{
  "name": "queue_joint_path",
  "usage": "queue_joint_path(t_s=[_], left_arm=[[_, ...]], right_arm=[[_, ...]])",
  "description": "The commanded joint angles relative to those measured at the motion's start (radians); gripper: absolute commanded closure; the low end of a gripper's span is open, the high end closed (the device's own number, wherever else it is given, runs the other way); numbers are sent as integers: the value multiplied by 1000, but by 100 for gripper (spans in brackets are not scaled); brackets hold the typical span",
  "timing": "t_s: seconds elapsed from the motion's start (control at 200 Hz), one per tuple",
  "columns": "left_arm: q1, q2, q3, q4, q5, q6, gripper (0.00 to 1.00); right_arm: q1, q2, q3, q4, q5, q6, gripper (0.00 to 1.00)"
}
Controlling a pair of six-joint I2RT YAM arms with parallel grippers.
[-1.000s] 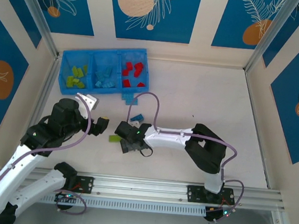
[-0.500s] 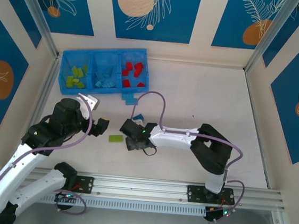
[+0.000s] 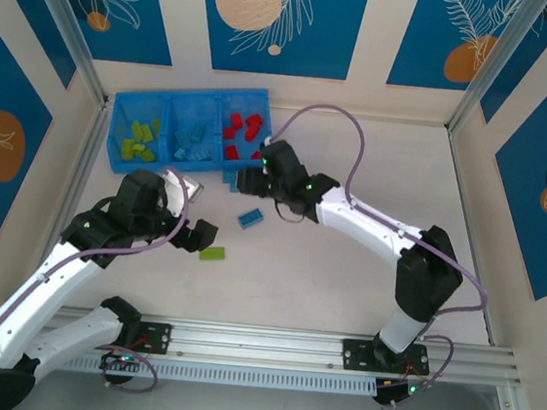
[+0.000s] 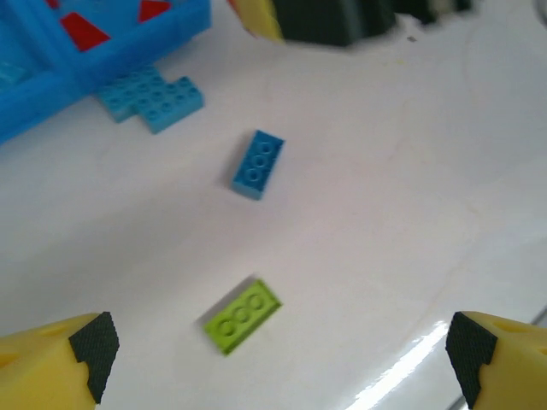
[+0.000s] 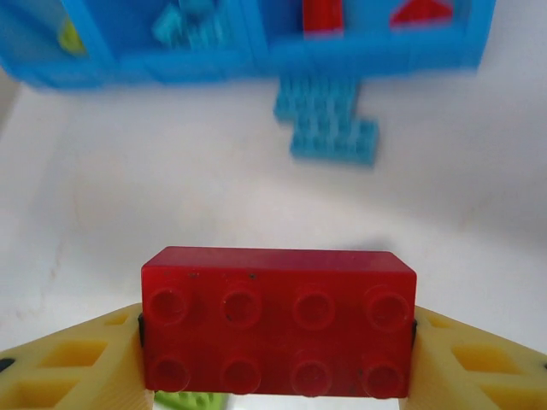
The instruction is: Sort the legos into containers by color
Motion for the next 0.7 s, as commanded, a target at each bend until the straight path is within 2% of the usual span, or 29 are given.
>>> queue_joint_path(t_s=[0.0, 0.095, 0.255, 0.385, 0.465, 0.555, 0.695], left_arm=[[8, -2, 7, 79, 131, -98, 0], [8, -7, -14, 109, 117, -157, 0], [8, -32, -39, 118, 38, -265, 0], [8, -39, -61, 90, -42, -361, 0], [8, -22, -72, 54, -76, -412, 0], [8, 2, -99, 43, -83, -453, 0], [8, 38, -162, 80, -68, -500, 0]], right_arm=[[-55, 103, 137, 48, -59, -78, 45], [-89, 226, 298, 41, -38, -136, 45], [-138, 495, 677, -99, -28, -189, 44], [-156, 743, 1084, -315, -62, -198, 35], [-155, 834, 1308, -424, -74, -211, 27], [-154, 815, 1332, -437, -99, -218, 19], [-156, 666, 1178, -424, -146, -223, 16]])
